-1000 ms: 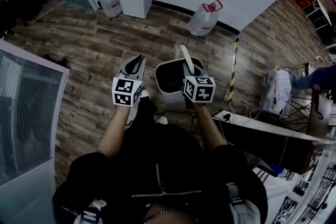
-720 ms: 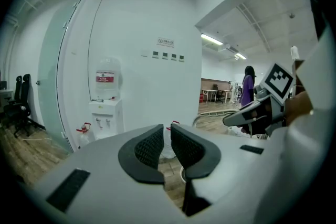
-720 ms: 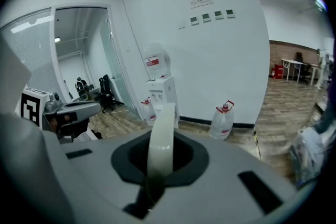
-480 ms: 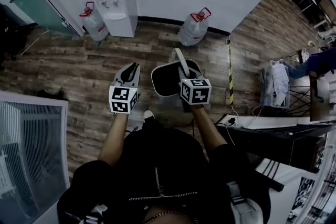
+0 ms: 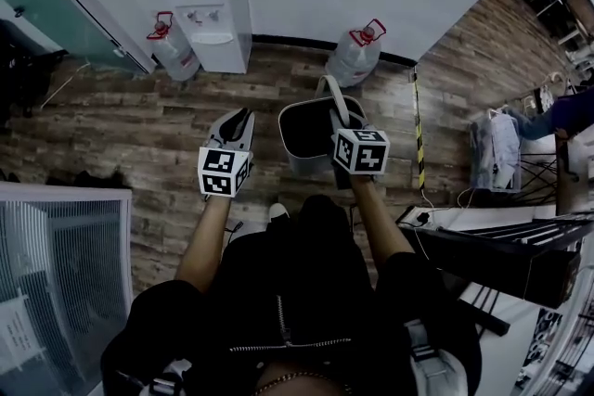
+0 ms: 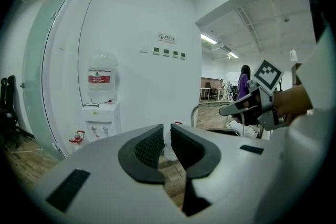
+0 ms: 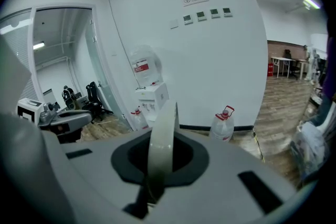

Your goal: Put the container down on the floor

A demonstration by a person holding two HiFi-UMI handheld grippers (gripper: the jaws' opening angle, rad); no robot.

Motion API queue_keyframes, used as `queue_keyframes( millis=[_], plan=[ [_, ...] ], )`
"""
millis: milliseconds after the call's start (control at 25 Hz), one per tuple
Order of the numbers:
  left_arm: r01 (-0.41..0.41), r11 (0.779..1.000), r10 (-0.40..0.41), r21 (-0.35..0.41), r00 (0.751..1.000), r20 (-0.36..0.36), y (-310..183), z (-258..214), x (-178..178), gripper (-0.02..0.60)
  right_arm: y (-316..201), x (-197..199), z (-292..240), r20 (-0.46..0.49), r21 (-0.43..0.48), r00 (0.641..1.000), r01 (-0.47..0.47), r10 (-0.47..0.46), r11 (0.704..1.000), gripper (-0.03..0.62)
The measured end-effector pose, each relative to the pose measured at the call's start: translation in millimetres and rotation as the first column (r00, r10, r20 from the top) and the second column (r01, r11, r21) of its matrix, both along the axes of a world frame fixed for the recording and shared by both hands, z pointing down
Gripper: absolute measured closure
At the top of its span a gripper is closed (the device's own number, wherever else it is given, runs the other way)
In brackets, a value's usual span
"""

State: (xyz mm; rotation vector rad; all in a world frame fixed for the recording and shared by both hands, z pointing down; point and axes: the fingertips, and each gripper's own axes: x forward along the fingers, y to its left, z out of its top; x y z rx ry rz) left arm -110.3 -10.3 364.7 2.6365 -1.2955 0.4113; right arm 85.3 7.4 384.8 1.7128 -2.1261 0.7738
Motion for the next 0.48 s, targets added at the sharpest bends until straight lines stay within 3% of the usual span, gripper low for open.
queue_keyframes(
  millis=[480],
  plan=[
    [0.030,0.999,-0.030,-0.045,1.000,-0.001,-43.0,18.2,-3.9,0.541,-49.6,-3.8,26.7,0.016,-0.058,1.000,-0.011,0.012,0.998,0.579]
  ],
)
